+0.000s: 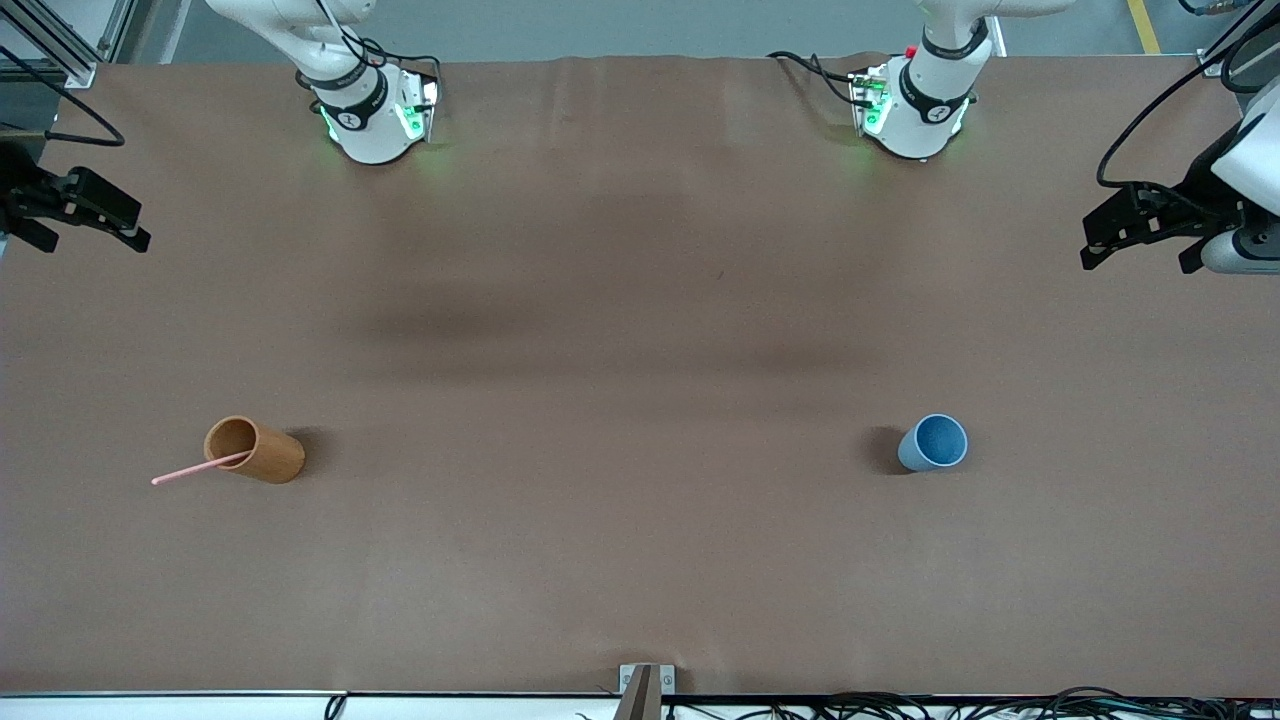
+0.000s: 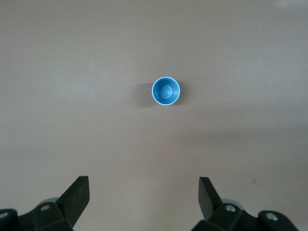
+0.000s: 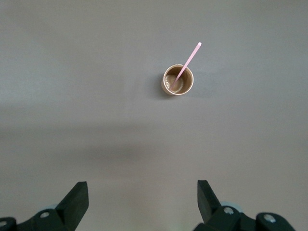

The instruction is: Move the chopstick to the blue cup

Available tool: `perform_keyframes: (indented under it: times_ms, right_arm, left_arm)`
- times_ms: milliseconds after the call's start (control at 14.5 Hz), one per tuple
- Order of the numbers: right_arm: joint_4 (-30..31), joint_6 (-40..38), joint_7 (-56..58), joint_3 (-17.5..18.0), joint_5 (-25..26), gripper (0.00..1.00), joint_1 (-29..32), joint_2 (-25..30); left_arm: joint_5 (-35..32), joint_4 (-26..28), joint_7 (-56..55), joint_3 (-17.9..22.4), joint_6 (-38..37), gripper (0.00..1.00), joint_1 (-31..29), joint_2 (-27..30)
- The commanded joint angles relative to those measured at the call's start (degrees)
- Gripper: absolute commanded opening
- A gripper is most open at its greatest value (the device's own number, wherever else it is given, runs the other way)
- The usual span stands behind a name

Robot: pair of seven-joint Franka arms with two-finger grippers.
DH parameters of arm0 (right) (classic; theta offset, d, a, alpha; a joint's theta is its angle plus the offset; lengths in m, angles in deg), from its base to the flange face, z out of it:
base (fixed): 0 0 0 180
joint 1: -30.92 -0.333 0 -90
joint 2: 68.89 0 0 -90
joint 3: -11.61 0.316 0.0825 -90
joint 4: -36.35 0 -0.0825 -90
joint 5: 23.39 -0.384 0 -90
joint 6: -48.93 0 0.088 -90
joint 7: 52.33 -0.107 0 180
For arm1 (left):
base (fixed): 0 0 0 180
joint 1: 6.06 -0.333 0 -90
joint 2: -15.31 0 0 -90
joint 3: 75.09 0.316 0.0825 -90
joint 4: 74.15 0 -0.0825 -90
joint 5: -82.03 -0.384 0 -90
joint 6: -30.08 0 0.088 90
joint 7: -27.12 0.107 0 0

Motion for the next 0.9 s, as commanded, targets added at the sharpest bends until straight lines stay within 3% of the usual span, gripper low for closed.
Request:
perform_keyframes:
  times_ms: [0, 277, 484, 830]
  right_arm:
    - [-0.32, 0.08, -0.49, 0.53, -0.35, 1.00, 0.73, -0.04]
    - [-0.23, 0.61, -0.49, 0.53, -0.35, 1.00, 0.82, -0.13]
    - [-0.14, 0.79, -0.49, 0.53, -0.44, 1.00, 0.91, -0.75]
    - [-0.23, 2.36, -0.57, 0.27, -1.06, 1.00, 1.96, -3.02]
  left_arm:
    - [0.16, -1.29, 1.15, -0.39, -0.75, 1.00, -0.51, -0.45]
    - [0.25, -1.47, 0.19, -0.39, -0.58, 1.00, -0.59, -1.15]
    - [0.42, -0.77, 1.06, 0.23, 1.69, 1.00, -0.86, -5.09]
    - [0.16, 10.72, 1.07, 0.41, 19.85, 1.00, -1.03, -12.48]
